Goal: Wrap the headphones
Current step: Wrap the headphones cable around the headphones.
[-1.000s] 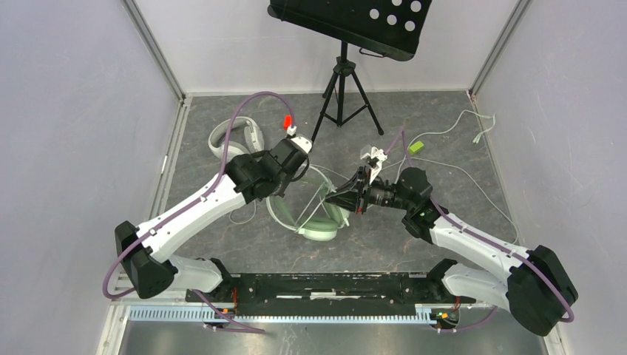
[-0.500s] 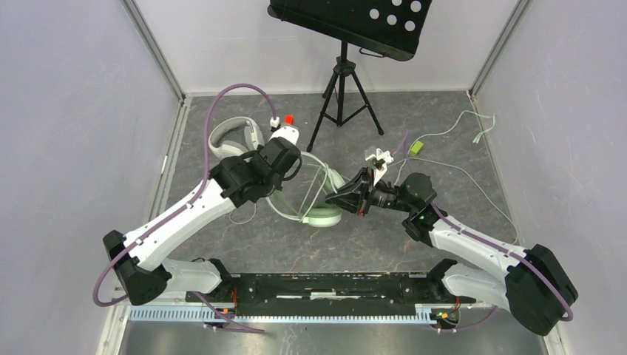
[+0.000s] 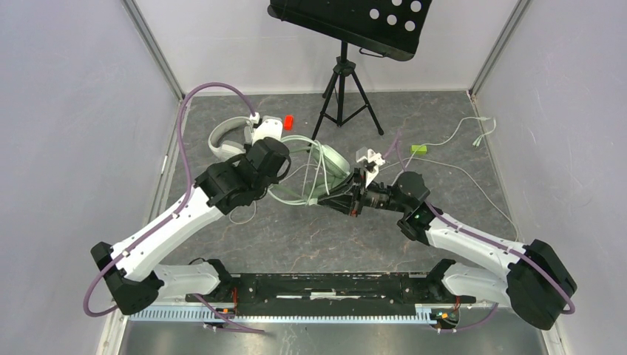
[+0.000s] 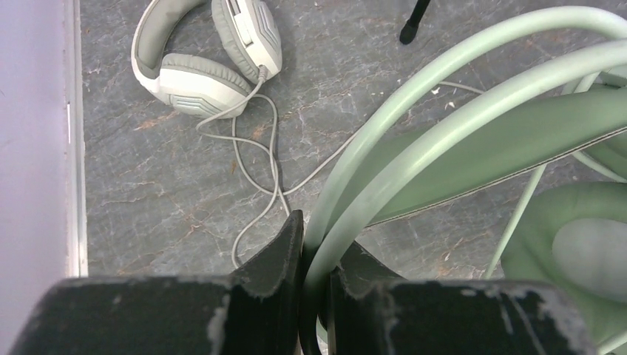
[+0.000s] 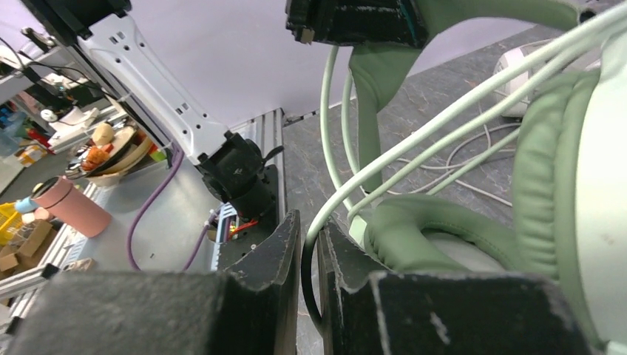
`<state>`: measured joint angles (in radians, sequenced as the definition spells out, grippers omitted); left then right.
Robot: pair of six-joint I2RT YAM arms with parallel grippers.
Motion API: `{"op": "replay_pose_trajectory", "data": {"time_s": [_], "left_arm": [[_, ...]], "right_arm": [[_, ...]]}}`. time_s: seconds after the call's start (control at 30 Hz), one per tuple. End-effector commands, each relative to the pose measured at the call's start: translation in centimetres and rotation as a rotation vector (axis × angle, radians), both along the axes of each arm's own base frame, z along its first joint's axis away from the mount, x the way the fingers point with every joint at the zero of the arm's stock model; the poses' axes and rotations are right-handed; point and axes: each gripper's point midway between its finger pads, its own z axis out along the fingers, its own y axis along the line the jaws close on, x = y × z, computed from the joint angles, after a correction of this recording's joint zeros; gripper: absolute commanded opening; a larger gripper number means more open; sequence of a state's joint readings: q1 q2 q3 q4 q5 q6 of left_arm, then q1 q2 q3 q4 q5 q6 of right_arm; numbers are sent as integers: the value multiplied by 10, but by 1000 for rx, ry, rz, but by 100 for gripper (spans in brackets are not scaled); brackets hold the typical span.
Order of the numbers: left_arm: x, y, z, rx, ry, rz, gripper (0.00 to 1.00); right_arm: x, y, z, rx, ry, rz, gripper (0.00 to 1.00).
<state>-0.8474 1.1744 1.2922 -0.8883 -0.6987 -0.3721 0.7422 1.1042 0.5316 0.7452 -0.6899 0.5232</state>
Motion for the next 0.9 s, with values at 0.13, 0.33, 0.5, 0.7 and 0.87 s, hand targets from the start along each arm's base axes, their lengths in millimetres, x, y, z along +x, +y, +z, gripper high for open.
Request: {"op": "replay_pose_trajectory", "data": {"time_s": [0.13,0.33,0.5,0.7,0.87], "left_arm": [[10,-11,50,-333,-181,97,5],[9,-15,53,-391,-194,89,5],[8,-16,57,-421,-204,87,5],[4,-19,66,-481,-214,68,5],[0,-21,71,-532,-218,56,5]], "right_arm": [[14,9,8,-60,-163,-143,18],[16,13,11,-97,-246,-233,18],[18,14,7,-119,-265,-273,18],[17,15,-3,-160,-372,-293,19],[19,14,-7,-158,-425,-316,19]]}}
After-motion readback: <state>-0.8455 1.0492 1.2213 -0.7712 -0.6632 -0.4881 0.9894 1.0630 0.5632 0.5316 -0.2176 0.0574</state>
